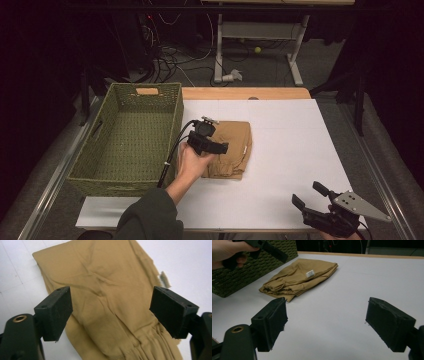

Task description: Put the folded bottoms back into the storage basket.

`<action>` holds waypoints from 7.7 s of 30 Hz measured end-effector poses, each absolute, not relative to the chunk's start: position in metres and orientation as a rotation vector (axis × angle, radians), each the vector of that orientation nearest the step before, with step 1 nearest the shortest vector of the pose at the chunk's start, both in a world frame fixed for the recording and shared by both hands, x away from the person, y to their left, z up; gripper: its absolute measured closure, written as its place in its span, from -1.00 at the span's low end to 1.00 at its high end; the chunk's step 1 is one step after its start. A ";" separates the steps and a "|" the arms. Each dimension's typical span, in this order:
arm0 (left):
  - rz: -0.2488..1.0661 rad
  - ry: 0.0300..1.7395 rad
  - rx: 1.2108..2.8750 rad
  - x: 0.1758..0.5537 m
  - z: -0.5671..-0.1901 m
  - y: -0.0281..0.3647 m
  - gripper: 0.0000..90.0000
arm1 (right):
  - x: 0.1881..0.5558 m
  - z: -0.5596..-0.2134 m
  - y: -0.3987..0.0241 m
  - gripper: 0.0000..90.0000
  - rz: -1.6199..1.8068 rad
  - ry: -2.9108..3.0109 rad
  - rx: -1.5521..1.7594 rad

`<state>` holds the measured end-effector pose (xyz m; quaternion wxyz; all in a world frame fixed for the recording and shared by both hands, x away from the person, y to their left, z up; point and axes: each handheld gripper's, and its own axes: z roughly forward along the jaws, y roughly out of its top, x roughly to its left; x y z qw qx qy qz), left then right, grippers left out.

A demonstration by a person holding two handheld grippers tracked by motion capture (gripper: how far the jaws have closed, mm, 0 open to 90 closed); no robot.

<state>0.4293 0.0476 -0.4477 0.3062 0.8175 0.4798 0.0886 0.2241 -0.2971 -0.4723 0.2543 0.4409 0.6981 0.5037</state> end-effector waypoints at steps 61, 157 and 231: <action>0.157 1.358 2.272 0.455 -0.492 0.036 0.16 | 0.227 -0.474 -0.294 -0.59 1.348 1.912 1.199; 0.001 1.037 2.102 0.406 -0.393 0.077 0.76 | 0.226 -0.473 -0.296 -0.59 1.359 1.910 1.195; -0.010 1.011 1.944 0.369 -0.352 0.149 0.76 | 0.225 -0.473 -0.296 -0.57 1.353 1.905 1.190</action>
